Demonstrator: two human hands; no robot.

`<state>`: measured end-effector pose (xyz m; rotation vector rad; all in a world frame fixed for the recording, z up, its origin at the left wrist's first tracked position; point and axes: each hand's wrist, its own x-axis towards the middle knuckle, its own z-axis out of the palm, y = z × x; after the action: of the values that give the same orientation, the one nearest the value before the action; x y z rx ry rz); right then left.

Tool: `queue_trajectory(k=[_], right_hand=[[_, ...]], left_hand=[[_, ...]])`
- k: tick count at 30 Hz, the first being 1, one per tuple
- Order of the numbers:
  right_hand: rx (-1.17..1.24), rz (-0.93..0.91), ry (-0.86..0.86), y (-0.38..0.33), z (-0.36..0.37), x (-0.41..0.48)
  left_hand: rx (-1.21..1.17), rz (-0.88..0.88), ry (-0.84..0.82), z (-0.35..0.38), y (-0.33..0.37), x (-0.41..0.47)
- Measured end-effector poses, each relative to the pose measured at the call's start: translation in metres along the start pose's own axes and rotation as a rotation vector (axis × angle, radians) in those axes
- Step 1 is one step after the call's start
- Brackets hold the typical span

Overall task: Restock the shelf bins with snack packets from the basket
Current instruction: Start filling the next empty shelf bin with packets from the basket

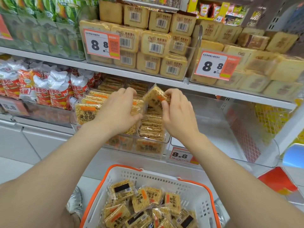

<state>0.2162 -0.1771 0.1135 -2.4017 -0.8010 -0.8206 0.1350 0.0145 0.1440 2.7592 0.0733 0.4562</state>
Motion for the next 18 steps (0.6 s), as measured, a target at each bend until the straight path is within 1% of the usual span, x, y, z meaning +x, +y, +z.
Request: queue_trajectory(k=[2, 4, 7, 10, 12, 15, 18], right_hand=[[-0.109, -0.011, 0.012, 0.005, 0.007, 0.003], [-0.251, -0.035, -0.041, 0.007, 0.013, 0.006], [-0.428, -0.069, -0.062, 0.004, 0.017, 0.011], [-0.525, -0.092, -0.001, 0.003, 0.017, 0.023], [-0.564, -0.097, 0.002, 0.002, 0.018, 0.027], [-0.583, -0.107, -0.127, -0.001, 0.021, 0.028], [-0.575, -0.030, -0.208, -0.002, 0.021, 0.034]], left_hand=[[0.091, 0.008, -0.086, 0.004, 0.000, 0.003], [0.151, 0.025, -0.182, 0.009, -0.003, 0.006], [0.221, 0.051, -0.263, 0.019, -0.007, 0.008], [0.255, 0.043, -0.286, 0.023, -0.007, 0.010], [0.260, 0.041, -0.282, 0.024, -0.005, 0.011], [0.258, 0.030, -0.286, 0.023, -0.004, 0.011], [0.268, 0.025, -0.294, 0.023, -0.004, 0.013]])
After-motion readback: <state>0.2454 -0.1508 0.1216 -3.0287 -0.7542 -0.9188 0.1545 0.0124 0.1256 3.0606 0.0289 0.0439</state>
